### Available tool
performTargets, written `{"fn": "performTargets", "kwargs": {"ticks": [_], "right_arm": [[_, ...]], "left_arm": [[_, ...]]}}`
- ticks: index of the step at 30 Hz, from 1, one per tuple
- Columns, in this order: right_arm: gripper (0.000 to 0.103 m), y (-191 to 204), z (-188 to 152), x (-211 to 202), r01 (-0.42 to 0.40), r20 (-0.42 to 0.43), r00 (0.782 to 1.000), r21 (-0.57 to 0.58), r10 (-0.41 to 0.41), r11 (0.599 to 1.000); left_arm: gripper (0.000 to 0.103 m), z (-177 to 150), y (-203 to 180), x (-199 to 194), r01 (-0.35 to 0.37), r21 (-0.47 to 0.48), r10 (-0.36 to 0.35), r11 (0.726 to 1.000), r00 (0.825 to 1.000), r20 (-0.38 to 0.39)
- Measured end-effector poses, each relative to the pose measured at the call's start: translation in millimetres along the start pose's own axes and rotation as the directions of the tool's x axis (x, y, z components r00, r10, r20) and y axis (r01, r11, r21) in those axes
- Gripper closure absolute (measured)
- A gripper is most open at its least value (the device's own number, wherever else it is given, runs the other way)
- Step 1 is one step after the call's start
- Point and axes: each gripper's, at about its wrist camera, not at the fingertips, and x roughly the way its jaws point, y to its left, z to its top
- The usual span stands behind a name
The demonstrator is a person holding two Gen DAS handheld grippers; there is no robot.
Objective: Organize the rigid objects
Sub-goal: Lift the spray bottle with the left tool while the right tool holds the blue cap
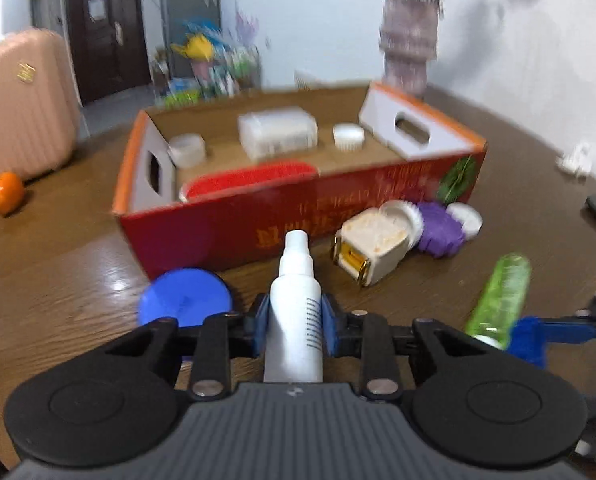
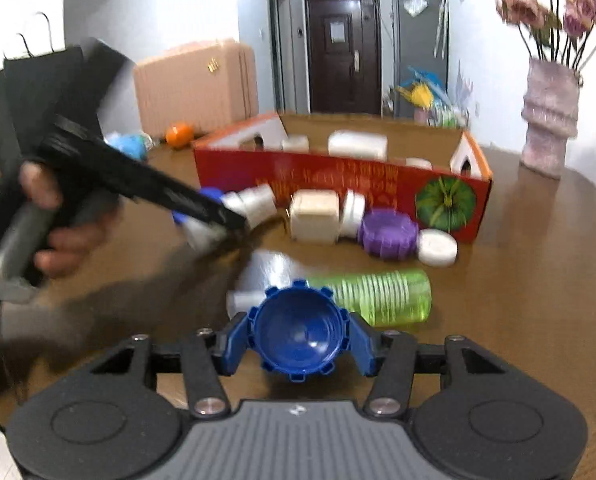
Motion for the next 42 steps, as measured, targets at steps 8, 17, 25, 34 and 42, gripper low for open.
{"fn": "performTargets", "kwargs": {"ticks": [8, 17, 25, 34, 42], "right_arm": [[0.051, 8.1, 19.8, 34.8, 0.002, 0.010, 1.000, 0.000, -0.002, 1.000], [0.049, 18.0, 21.6, 22.5, -0.025, 0.051, 0.998, 0.016, 0.024, 1.000], [0.049, 18.7, 19.0, 19.7, -0.023, 0.031, 0.999, 0.023, 0.022, 0.999], [0.041, 14.4, 12.9, 23.7, -0.032, 0.004, 0.999, 0.019, 0.032, 0.999], [0.042, 10.2, 14.2, 26.4, -0.021, 0.017, 1.000, 0.035, 0.021, 0.999]], "left_arm": [[0.075, -56.8, 10.2, -38.2, -0.037, -0.259, 0.080, 0.965, 0.984, 0.158], [0.074, -78.5, -9.5, -48.7, 0.007, -0.116, 0.002, 0.993, 0.997, 0.077], [0.049, -64.8, -23.5, -34.4, 0.010, 0.010, -0.009, 1.000, 0.997, -0.079], [0.075, -35.1, 8.3, -27.7, 0.122, -0.068, -0.132, 0.990, 0.977, -0.166], [0.075, -48.6, 14.4, -70.7, 0.026, -0.202, 0.009, 0.979, 0.985, 0.170]]}}
